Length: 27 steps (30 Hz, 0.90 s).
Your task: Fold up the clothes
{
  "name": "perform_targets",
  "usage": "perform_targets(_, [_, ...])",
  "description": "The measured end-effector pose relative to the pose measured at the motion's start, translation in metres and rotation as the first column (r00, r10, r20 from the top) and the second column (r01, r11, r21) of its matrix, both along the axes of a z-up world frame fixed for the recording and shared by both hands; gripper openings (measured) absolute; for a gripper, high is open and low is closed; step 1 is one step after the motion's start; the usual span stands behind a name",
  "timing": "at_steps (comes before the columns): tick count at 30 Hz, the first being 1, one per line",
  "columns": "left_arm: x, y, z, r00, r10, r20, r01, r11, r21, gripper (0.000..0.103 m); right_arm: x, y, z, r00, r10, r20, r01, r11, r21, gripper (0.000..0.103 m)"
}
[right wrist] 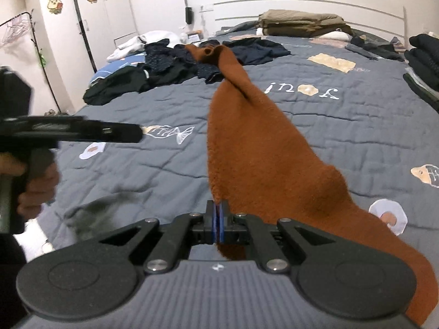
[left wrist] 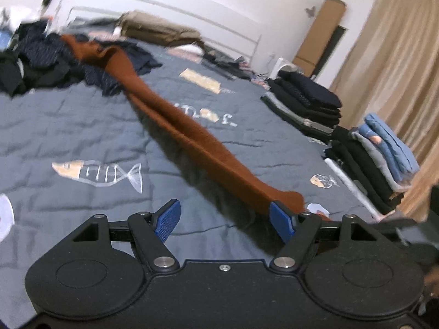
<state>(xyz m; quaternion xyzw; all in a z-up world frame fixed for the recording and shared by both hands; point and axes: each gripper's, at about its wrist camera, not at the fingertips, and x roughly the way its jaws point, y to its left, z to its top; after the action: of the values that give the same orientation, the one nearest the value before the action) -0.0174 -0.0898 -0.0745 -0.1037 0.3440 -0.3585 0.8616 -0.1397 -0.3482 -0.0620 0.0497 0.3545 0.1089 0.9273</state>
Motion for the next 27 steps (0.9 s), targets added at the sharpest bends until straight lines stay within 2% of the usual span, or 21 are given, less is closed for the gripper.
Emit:
perform_targets(7, [0.03,-0.01,-0.026,0.986,0.072,-0.15,-0.084,0.994,-0.07,0.071,-0.015,0.002,-0.011,0.999,0.035,-0.025,-0.035,0.999,0.012,0.002])
perform_targets(11, [0.041,-0.019,-0.028,0.98,0.107,-0.168,-0.122,0.989,-0.079,0.071,-0.02,0.001,-0.015,0.998,0.052,-0.025,-0.052,0.998,0.021,0.002])
perform_targets(15, [0.052,-0.034,-0.033,0.981,0.102,-0.164,-0.114,0.991,-0.065,0.071,-0.022,-0.005,-0.018,0.998,0.06,-0.023,-0.059,0.998,0.037,0.002])
perform_targets(19, [0.07,-0.039,-0.044,0.966,0.117,-0.231,-0.15,0.98,-0.131,0.071,-0.024,-0.008,-0.017,0.998,0.06,-0.011,-0.059,0.997,0.047,0.002])
perform_targets(22, [0.084,-0.047,-0.05,0.955,0.143,-0.259,-0.179,0.976,-0.121,0.068,-0.023,-0.009,-0.016,0.998,0.06,-0.003,-0.059,0.997,0.053,0.002])
perform_targets(24, [0.092,-0.052,-0.054,0.952,0.156,-0.263,-0.19,0.976,-0.107,0.052,-0.023,-0.01,-0.017,0.998,0.063,-0.005,-0.063,0.997,0.054,0.002])
perform_targets(25, [0.095,-0.055,-0.055,0.951,0.159,-0.265,-0.19,0.977,-0.097,0.031,-0.023,-0.01,-0.017,0.998,0.065,-0.006,-0.064,0.996,0.055,0.002])
perform_targets(26, [0.097,-0.058,-0.055,0.951,0.165,-0.26,-0.191,0.979,-0.077,0.016,-0.022,-0.01,-0.018,0.998,0.067,-0.009,-0.066,0.996,0.056,0.002])
perform_targets(27, [0.099,-0.06,-0.055,0.952,0.172,-0.252,-0.191,0.98,-0.054,0.014,-0.022,-0.01,-0.018,0.998,0.068,-0.009,-0.068,0.996,0.055,0.002])
